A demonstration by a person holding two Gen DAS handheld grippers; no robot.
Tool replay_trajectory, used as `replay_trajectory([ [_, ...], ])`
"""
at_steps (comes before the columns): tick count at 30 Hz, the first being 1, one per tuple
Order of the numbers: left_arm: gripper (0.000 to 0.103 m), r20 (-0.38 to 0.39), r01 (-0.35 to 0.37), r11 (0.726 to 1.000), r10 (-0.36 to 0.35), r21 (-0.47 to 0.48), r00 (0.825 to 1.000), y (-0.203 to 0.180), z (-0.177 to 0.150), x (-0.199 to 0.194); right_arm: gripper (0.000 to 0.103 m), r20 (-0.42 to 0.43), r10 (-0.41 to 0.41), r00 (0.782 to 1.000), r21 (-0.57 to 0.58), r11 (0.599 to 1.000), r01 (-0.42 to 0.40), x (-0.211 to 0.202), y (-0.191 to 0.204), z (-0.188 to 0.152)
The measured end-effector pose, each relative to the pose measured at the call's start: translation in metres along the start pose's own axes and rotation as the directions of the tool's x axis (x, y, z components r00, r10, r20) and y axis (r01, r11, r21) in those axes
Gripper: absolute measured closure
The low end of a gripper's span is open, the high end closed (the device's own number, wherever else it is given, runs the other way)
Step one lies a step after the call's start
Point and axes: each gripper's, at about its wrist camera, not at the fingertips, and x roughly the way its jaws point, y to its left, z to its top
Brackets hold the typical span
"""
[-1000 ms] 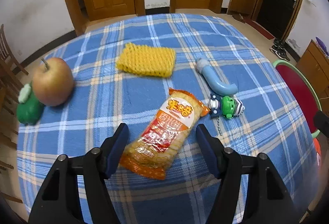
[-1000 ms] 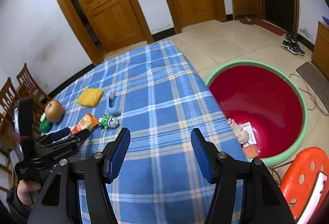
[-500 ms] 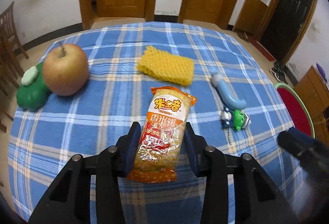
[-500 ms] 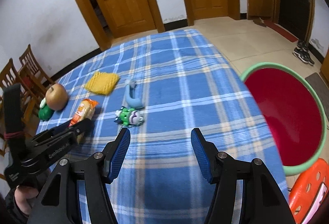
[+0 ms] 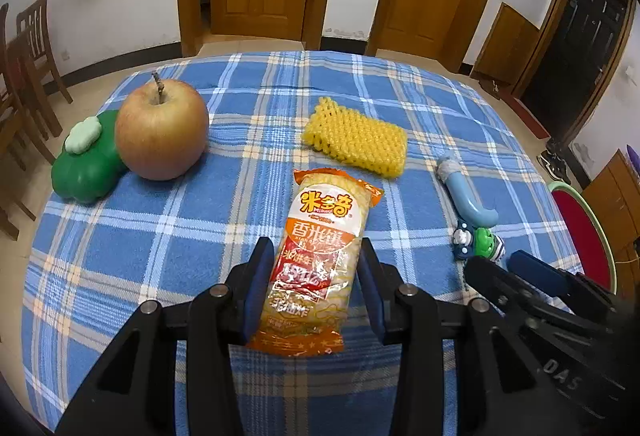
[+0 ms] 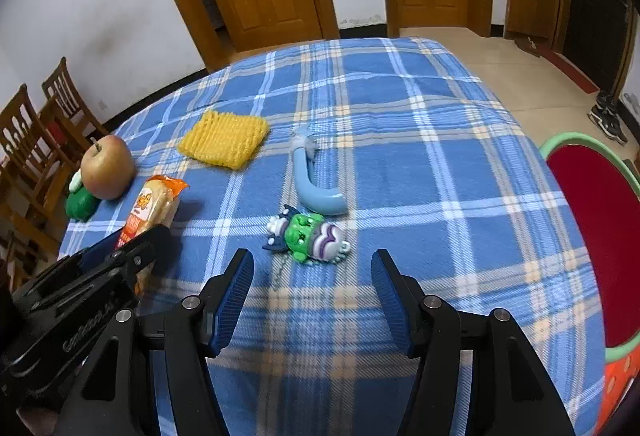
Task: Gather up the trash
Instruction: 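Grasp the green cartoon toy with the right tool while the left tool holds the snack bag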
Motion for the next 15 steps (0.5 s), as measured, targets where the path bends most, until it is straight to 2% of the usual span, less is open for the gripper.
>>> replay_trajectory([
  [6, 0.061, -0.002, 0.0, 1.0, 0.0, -0.008, 1.0, 0.0002, -0.0005, 0.0002, 0.041, 0.024, -0.027, 0.999, -0.01, 1.0, 0.027, 0.006, 0.0056, 0.0024],
  [7, 0.061, -0.002, 0.0, 1.0, 0.0, -0.007, 1.0, -0.0001, -0.0005, 0.0001, 0.045, 0.026, -0.033, 0.999, -0.014, 0.999, 0.033, 0.0069, 0.0068, 0.0028],
  [8, 0.061, -0.001, 0.0, 1.0, 0.0, -0.007, 1.0, -0.0005, -0.0005, 0.0002, 0.054, 0.027, -0.038, 0.999, -0.019, 0.999, 0.039, 0.0077, 0.008, 0.0036],
  [15, 0.061, 0.004, 0.001, 1.0, -0.001, -0.01, 1.0, -0.0006, 0.0001, -0.0011, 0.055, 0.025, -0.016, 1.0, -0.019, 1.0, 0.016, 0.0048, 0.0047, 0.0014],
])
